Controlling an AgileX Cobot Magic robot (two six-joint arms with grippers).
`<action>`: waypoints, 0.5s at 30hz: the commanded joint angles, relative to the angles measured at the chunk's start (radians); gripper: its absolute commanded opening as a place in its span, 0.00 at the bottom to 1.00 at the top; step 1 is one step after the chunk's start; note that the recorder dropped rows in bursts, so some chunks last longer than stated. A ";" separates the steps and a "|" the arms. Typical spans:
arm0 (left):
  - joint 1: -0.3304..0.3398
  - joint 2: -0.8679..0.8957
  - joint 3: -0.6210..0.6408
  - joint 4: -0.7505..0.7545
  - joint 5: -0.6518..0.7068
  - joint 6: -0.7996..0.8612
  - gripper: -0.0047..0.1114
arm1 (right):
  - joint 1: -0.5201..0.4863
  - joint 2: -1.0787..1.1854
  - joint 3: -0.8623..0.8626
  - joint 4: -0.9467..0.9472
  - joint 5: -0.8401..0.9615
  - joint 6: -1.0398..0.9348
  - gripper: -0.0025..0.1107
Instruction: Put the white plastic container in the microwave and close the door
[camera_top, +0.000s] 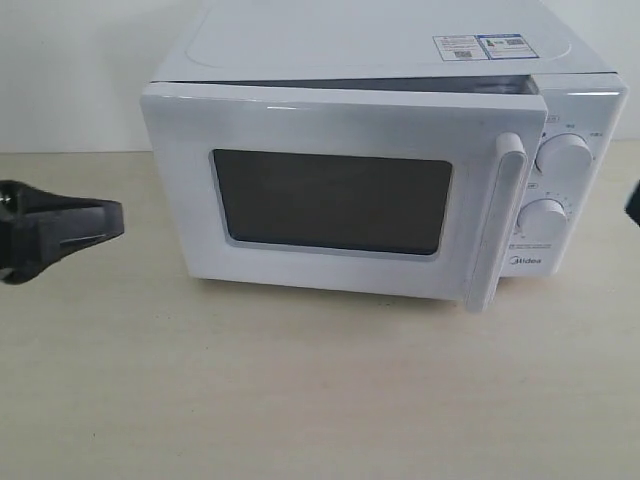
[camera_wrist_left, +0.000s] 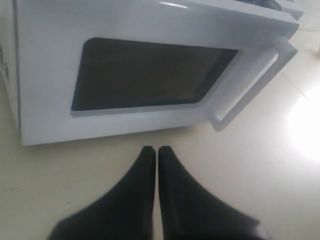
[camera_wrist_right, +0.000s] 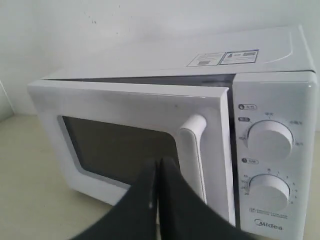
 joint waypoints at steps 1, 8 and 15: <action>-0.008 -0.157 0.103 0.001 -0.119 -0.073 0.08 | 0.052 0.238 -0.123 -0.007 -0.002 -0.048 0.02; -0.008 -0.306 0.216 0.001 -0.155 -0.154 0.08 | 0.157 0.517 -0.316 0.041 -0.026 -0.147 0.02; -0.008 -0.360 0.283 0.018 -0.218 -0.159 0.08 | 0.157 0.628 -0.391 0.169 -0.118 -0.170 0.02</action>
